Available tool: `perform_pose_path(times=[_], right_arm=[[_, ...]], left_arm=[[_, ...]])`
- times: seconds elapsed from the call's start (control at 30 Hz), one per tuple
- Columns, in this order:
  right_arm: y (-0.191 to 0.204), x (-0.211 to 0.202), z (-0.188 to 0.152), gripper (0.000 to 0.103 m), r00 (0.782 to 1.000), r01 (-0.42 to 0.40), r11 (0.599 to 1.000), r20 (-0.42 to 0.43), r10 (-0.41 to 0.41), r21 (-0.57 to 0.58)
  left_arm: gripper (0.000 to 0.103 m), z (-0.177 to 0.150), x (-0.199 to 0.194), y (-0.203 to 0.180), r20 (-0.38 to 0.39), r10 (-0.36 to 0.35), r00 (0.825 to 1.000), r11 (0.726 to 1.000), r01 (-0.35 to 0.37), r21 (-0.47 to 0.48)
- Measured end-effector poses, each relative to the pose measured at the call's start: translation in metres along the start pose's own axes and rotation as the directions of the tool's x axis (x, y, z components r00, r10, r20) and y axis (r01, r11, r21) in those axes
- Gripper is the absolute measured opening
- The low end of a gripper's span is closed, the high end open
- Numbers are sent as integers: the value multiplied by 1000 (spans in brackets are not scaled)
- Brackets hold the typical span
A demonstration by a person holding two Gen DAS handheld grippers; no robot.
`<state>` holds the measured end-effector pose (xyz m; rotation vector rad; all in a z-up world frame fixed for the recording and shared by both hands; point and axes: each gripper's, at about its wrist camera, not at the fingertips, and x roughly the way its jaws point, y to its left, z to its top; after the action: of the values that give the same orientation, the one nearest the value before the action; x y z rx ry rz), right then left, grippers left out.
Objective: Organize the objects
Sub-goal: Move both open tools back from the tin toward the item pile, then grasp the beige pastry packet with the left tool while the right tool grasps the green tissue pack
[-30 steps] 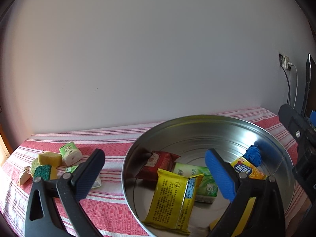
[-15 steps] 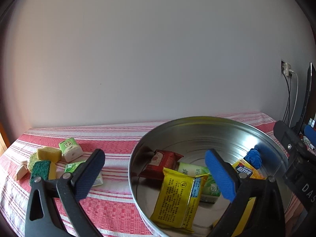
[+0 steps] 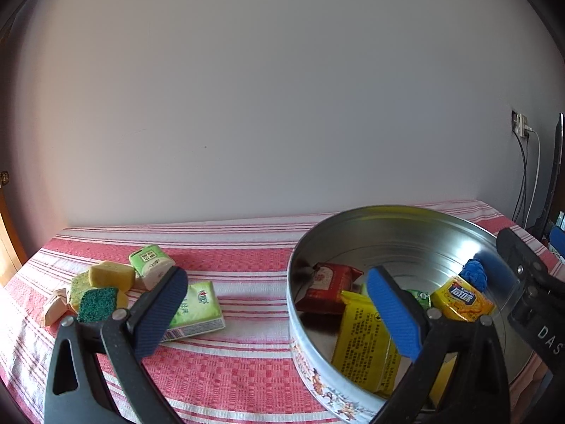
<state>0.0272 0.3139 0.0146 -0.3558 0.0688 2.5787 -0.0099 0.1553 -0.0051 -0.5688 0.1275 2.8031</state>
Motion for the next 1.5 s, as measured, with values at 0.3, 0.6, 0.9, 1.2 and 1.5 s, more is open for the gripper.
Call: perform_pose_path(times=[0.3, 0.6, 0.9, 1.2, 1.5], right_arm=[[20, -8, -2, 99, 1000, -10, 1000, -19, 10, -1], [46, -21, 0, 99, 998, -66, 998, -5, 66, 15], [102, -32, 0, 99, 983, -185, 983, -7, 185, -12], [163, -38, -6, 98, 951, -309, 948, -59, 305, -78], [225, -25, -10, 98, 907, -406, 902, -187, 377, -147]], left_arm=[[103, -2, -4, 31, 9, 11, 1000, 1000, -11, -3], [103, -6, -2, 71, 13, 53, 999, 999, -53, 11], [102, -9, 2, 146, -4, 154, 988, 987, -154, -40], [102, -13, 10, 215, -57, 228, 972, 970, -231, -73], [102, -21, 18, 270, -162, 188, 969, 975, -204, -90]])
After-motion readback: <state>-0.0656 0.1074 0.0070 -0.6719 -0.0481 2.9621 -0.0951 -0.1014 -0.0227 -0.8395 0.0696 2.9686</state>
